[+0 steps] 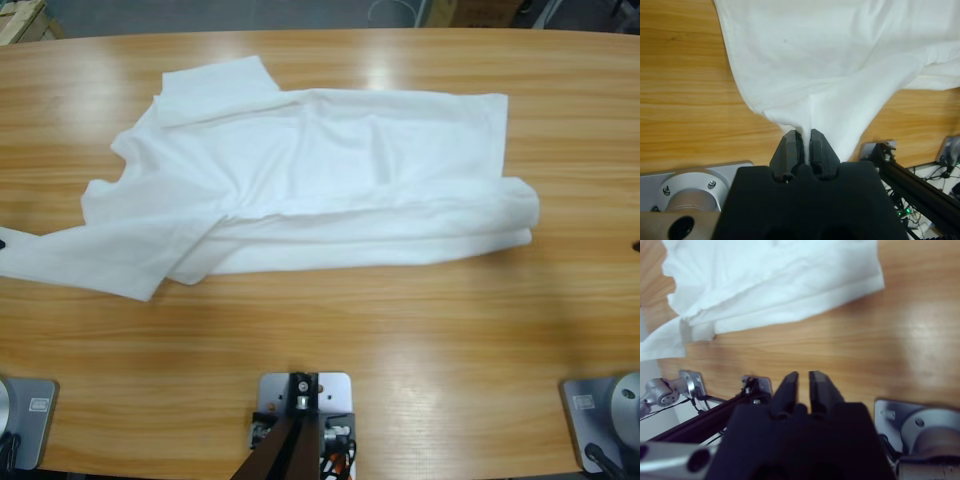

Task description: Fold clothes

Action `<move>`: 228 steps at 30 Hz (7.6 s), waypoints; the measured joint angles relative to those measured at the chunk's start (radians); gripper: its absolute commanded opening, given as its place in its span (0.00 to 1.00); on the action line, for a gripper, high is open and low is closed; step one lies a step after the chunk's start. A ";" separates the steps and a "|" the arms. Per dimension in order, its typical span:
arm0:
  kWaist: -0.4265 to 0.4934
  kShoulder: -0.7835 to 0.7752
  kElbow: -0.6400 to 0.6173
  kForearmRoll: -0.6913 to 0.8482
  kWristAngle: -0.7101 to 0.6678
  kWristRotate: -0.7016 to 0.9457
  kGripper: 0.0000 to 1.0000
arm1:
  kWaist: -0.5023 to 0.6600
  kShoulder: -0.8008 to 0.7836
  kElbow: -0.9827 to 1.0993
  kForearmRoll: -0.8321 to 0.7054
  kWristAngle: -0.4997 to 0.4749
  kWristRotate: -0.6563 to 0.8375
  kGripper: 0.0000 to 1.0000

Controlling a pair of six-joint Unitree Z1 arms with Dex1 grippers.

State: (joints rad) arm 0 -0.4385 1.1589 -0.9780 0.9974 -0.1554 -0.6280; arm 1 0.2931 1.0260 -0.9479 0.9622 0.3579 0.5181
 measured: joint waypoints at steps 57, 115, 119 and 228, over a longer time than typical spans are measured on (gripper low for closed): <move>-0.003 0.120 0.016 -0.025 0.000 -0.006 0.00 | -0.183 0.710 -0.057 -0.274 -0.031 -0.213 0.00; 0.117 -0.039 -0.068 0.029 0.012 0.026 0.00 | -0.133 0.263 -0.281 0.173 0.006 -0.221 0.00; 0.161 -0.031 -0.068 0.030 0.012 0.049 0.00 | -0.146 0.263 -0.279 0.173 -0.001 -0.237 0.00; 0.254 0.473 -0.054 -0.188 0.025 0.085 1.00 | -0.235 0.551 -0.086 -0.110 -0.001 -0.206 1.00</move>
State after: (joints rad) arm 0 -0.1845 1.6321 -1.0319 0.8091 -0.1301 -0.5429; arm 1 0.0579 1.5772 -1.0341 0.8524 0.3572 0.3125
